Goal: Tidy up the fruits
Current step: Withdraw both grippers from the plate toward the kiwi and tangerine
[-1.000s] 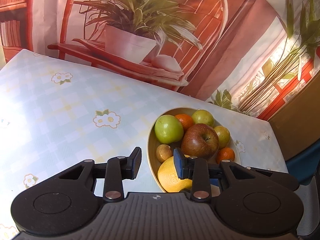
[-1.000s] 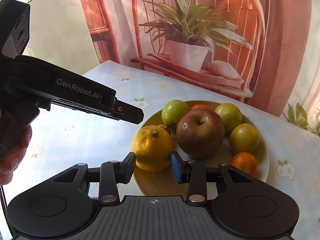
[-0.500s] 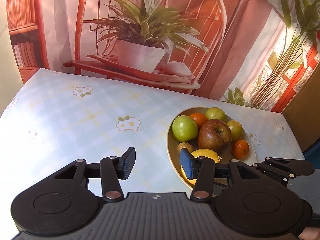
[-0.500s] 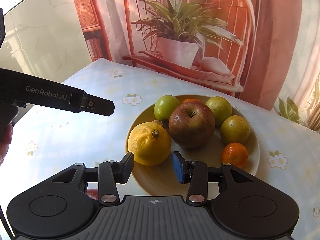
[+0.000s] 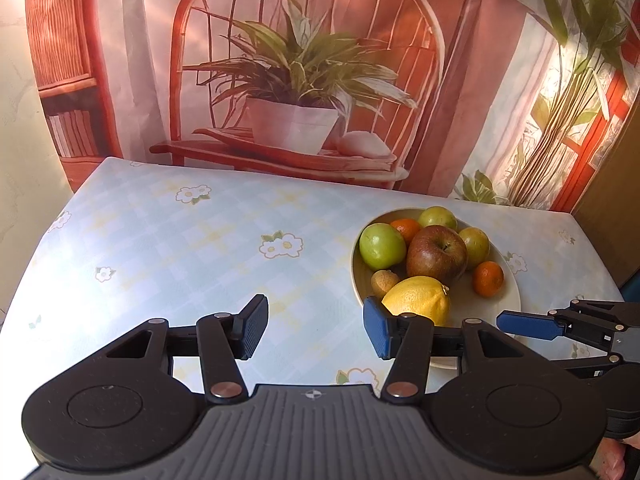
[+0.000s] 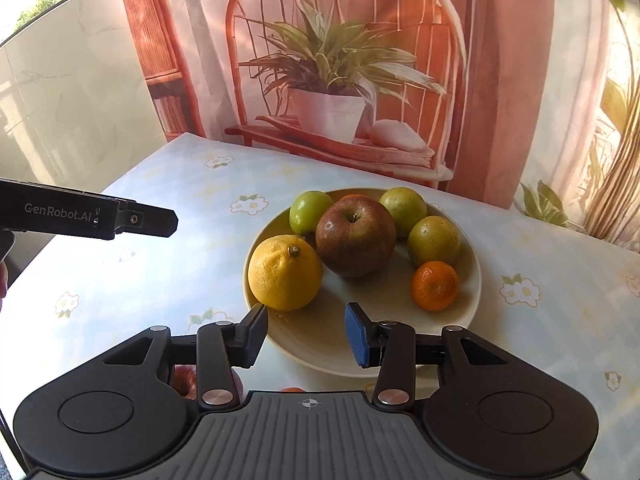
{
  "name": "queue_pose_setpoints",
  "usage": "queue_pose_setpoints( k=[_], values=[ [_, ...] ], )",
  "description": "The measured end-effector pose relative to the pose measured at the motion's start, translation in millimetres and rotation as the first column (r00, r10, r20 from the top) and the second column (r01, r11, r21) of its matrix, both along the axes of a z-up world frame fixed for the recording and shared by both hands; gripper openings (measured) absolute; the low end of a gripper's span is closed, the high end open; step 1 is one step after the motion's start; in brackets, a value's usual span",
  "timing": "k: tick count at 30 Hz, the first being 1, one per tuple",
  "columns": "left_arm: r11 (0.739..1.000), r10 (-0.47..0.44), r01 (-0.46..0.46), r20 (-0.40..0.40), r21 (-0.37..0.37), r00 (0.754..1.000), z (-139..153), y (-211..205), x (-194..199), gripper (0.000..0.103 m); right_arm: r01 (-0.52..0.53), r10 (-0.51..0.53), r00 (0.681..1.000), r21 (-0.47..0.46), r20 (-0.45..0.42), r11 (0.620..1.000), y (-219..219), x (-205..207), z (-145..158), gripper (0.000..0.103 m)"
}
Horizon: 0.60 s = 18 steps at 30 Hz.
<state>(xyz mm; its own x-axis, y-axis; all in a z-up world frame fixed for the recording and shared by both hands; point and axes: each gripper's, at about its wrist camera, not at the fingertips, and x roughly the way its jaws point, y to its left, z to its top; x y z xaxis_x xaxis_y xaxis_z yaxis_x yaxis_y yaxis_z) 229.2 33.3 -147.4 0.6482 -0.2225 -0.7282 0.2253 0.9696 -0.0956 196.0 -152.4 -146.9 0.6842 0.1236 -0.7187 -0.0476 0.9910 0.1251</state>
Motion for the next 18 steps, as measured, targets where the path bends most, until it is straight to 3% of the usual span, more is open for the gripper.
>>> queue_pose_setpoints(
  k=[5, 18],
  values=[
    [1.000, -0.003, 0.003, 0.021, 0.029, 1.000, 4, 2, -13, 0.055, 0.036, -0.036, 0.999, 0.004, 0.013, 0.999, -4, -17, 2, 0.040],
    [0.998, -0.054, 0.054, 0.034, 0.013, 0.998, 4, -1, -45, 0.055, 0.066, -0.066, 0.998, 0.029, -0.011, 0.997, -6, -53, -10, 0.035]
  ],
)
